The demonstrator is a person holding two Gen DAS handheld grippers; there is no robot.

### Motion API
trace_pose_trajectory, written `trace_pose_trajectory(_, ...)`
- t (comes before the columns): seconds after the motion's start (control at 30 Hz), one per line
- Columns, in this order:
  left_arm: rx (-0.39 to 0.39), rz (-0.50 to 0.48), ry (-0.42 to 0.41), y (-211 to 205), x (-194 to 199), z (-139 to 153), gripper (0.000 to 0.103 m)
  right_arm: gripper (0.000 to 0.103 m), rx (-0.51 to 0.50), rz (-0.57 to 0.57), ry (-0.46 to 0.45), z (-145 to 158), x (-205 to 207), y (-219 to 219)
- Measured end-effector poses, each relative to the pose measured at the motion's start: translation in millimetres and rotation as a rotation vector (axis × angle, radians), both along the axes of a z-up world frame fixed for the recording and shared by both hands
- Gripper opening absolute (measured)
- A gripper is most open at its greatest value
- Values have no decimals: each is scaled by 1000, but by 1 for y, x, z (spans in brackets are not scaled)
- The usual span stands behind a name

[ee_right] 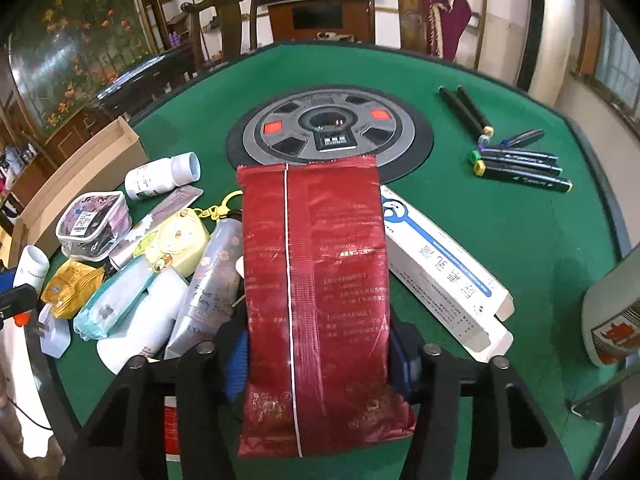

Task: Organize objects
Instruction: 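Grasp the orange-capped bottle with left gripper while right gripper grasps red foil bag, then carry the bottle and red bag with both grippers over the cardboard tray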

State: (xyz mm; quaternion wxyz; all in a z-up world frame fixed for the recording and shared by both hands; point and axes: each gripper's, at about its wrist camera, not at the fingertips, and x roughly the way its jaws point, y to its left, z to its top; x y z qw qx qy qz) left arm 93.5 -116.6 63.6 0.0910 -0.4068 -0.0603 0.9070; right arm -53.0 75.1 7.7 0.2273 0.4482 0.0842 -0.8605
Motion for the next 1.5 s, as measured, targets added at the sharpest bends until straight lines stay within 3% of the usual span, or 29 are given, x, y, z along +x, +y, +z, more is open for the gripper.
trace_pose_trajectory(0.47,-24,76,54,-25,12,16,26,54,-137,9,107,51,34,-15)
trace_pose_trajectory(0.67,-44,215,83,-75,32,29,26,54,-206,92,143,71,60,-46)
trace_pose_trajectory(1.0,-57,430,98,-154,68,35,26,54,-242,241,127,73,82,-105)
trace_pose_trajectory(1.2,-49,489,46,-185,61,13,26,54,-262,288,110,69,86,-129)
trace_pose_trajectory(1.5,-20,418,-39,-169,30,-33,27,54,-265,321,70,60,86,-148)
